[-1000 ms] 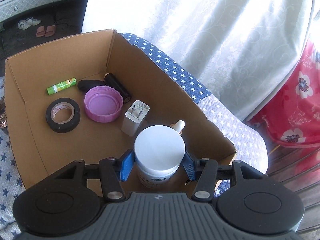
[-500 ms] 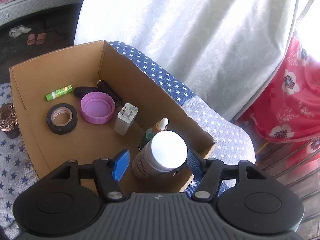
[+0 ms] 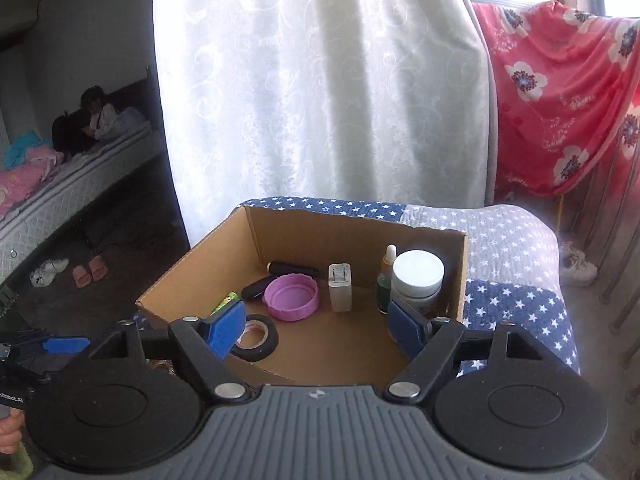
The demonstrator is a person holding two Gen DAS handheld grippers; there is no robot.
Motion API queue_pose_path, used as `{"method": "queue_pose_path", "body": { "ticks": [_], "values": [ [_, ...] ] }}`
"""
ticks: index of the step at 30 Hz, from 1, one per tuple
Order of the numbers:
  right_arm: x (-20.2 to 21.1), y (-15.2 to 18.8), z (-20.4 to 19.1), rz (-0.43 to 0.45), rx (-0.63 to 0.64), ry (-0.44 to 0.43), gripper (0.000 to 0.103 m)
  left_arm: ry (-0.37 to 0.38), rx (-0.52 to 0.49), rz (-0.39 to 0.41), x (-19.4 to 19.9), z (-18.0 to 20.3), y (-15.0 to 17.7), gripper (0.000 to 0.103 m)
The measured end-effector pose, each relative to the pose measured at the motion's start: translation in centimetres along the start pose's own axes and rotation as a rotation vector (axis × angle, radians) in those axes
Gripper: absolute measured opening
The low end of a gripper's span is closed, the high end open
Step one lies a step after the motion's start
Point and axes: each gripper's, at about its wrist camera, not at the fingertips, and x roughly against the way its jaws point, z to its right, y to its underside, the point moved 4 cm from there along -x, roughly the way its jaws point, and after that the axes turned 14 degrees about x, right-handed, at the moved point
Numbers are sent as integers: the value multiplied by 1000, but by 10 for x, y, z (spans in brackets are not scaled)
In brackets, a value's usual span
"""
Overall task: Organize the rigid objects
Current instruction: 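Withdraw the open right gripper from the box, then close the right gripper around the rose-gold patterned jar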
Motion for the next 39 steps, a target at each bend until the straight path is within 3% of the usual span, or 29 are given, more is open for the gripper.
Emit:
{"method": "queue_pose_path", "body": {
  "ticks": [6, 11, 16, 23, 31, 39],
  "values": [
    [0, 36, -52, 37, -109, -164, 81, 10, -31, -41, -12, 1, 19, 83],
    [-41, 57, -75, -14, -185, -217, 80, -46, -67, -50, -29, 4, 29, 83],
    [-86, 65, -77, -56, -304, -286, 72, -98, -87, -39, -42, 3, 31, 83],
    [-129, 72, -79, -111, -363, -287, 62, -173, -93, -39, -62, 1, 28, 81],
    [-147, 79, -78, -145, -410, -316, 55, -214, -101, -51, -76, 5, 28, 74],
    [-156, 83, -81, -160, -433, -343, 46, -231, -89, -73, -83, 7, 30, 60]
  ]
}}
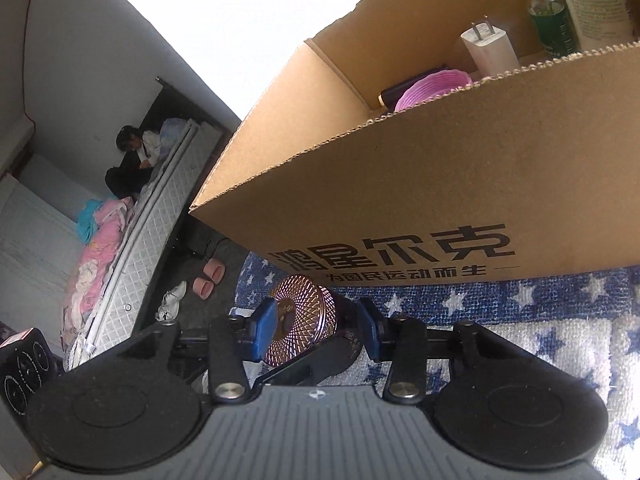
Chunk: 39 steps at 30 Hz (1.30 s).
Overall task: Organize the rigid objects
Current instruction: 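Close the right gripper around the rose-gold patterned jar, then carry the rose-gold jar into the box and open the right gripper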
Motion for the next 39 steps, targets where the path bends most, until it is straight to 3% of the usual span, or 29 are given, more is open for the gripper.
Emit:
{"method": "queue_pose_path", "body": {
  "ticks": [16, 24, 28, 33, 37, 39],
  "values": [
    [2, 0, -4, 14, 3, -9, 47, -26, 17, 24, 4, 3, 0, 56],
    [37, -6, -36, 99, 70, -39, 47, -15, 9, 119, 50, 12, -9, 56],
    [67, -23, -55, 190, 120, -62, 47, 33, 21, 177, 78, 19, -33, 56],
    [100, -55, -57, 282, 151, -54, 47, 89, -35, 232, 90, 47, -67, 56],
    [123, -82, -41, 309, 165, 16, 47, 158, -76, 212, 73, 78, -91, 56],
    [128, -92, -23, 298, 148, 55, 47, 197, -80, 158, 53, 94, -102, 56]
  ]
}}
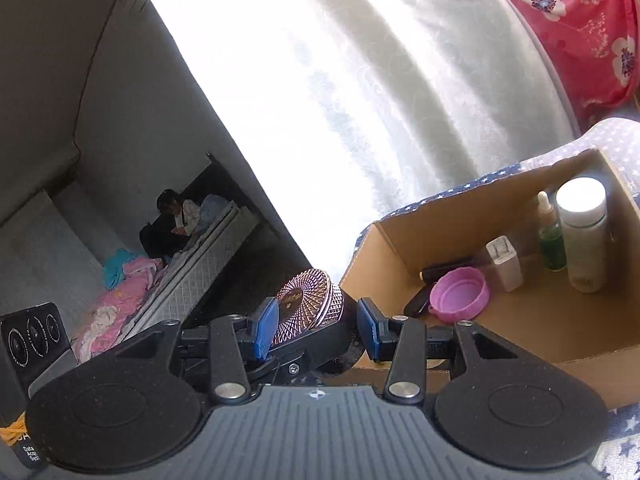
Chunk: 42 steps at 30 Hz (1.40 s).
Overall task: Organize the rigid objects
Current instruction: 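Carry the rose-gold jar into the box and open the right gripper, then withdraw the right gripper out of the box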
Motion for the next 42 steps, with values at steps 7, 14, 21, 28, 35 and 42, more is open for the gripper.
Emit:
{"method": "queue_pose_path", "body": {
  "ticks": [7, 14, 21, 28, 35, 42],
  "values": [
    [-25, 0, 73, -141, -70, 112, 47, 64, 45, -230, -90, 10, 3, 56],
    [-50, 8, 105, -228, -32, 174, 46, 55, 83, -345, -134, 11, 15, 56],
    [-58, 11, 114, -251, -7, 174, 46, 33, 103, -381, -147, 8, 17, 62],
    [-43, 7, 112, -210, 8, 186, 46, 40, 120, -355, -140, 6, 14, 74],
    [6, 0, 92, -94, -12, 205, 47, 57, 93, -281, -100, 8, 8, 90],
    [74, 8, 46, 64, 29, 258, 82, -34, 16, -117, -30, 5, 9, 103]
  ]
}}
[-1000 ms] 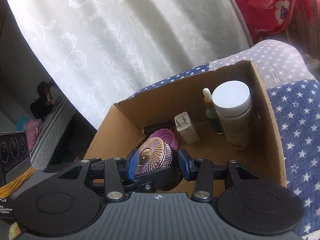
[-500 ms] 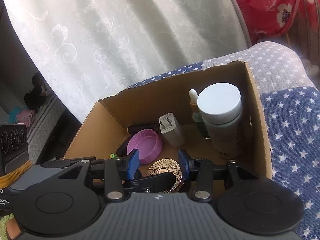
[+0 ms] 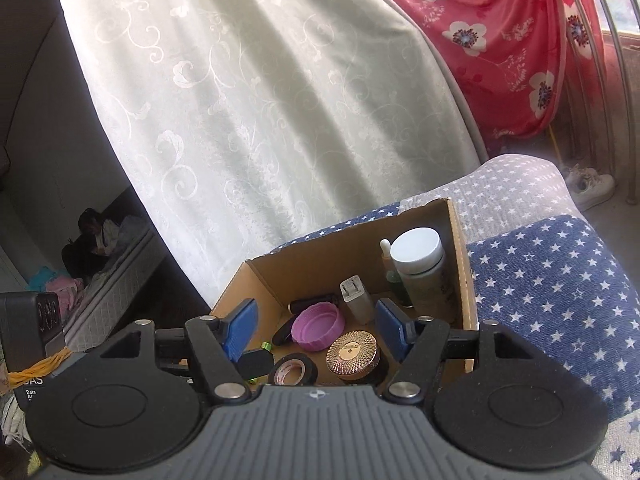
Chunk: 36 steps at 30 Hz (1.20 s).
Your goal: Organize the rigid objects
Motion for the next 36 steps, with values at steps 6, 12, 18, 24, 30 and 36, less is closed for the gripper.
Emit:
{"method": "queue_pose_path", "body": {
  "ticks": [6, 12, 18, 24, 30, 36],
  "values": [
    [26, 24, -26, 51, 73, 156, 103, -127, -38, 109, 33, -6, 19, 103],
    [6, 49, -38, -49, 109, 287, 103, -195, 32, 90, 32, -28, 32, 103],
    [-13, 59, -48, -97, 159, 372, 103, -222, 74, 76, 23, -45, 35, 103],
    [-30, 59, -53, -126, 198, 374, 103, -248, 86, 73, 18, -50, 34, 103],
    [-45, 57, -55, -151, 225, 368, 103, -278, 80, 81, 16, -54, 33, 103],
    [-52, 54, -57, -158, 251, 368, 103, -290, 78, 84, 14, -59, 31, 103]
  ]
}}
